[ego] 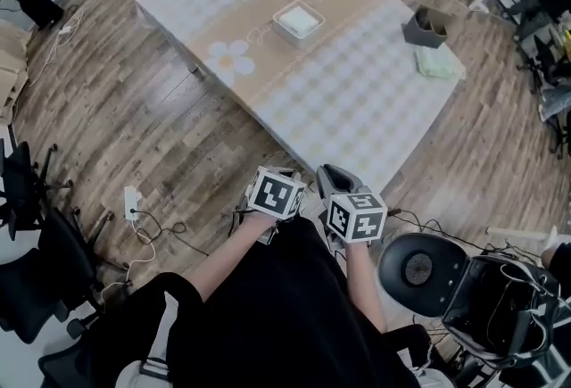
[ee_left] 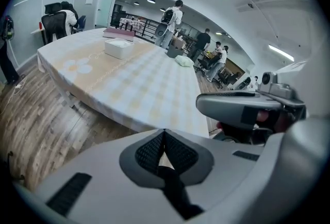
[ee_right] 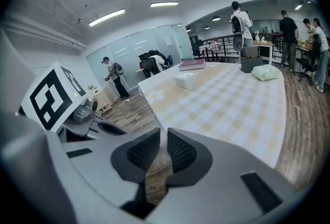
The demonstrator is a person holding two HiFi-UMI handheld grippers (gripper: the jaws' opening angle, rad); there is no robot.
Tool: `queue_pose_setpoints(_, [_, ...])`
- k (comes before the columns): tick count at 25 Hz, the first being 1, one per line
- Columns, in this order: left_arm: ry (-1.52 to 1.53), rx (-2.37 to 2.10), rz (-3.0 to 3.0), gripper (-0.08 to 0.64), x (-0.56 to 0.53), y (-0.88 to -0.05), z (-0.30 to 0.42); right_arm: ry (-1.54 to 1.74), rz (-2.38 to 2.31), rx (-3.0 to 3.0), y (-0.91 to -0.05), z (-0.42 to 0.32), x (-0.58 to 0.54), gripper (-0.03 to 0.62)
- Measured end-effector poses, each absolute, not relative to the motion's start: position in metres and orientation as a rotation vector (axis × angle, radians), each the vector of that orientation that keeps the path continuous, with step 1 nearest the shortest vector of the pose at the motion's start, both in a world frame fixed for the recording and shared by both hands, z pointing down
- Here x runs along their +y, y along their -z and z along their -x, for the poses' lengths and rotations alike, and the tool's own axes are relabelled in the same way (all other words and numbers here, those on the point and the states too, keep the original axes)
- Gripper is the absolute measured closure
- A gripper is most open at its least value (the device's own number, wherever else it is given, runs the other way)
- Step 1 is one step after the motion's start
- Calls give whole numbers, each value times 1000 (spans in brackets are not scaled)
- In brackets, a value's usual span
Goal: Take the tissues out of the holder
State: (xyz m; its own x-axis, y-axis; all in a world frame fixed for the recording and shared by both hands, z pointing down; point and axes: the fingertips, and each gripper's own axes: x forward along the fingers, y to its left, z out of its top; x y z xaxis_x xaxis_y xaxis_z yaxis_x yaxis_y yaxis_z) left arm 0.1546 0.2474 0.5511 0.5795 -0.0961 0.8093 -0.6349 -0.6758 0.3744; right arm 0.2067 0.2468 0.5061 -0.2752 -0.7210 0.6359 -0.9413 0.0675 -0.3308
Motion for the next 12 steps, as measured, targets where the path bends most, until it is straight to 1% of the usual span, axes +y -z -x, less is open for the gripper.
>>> queue_pose_setpoints(9, [-1076,-734,-2168,560,193,-544,-181,-987,-1552,-2150,-499,-239,191,529])
queue_pose_setpoints(12, [-1053,-756,-2119,560,187,-547,-182,-980,-1496,-2189,-499,-241,178,504])
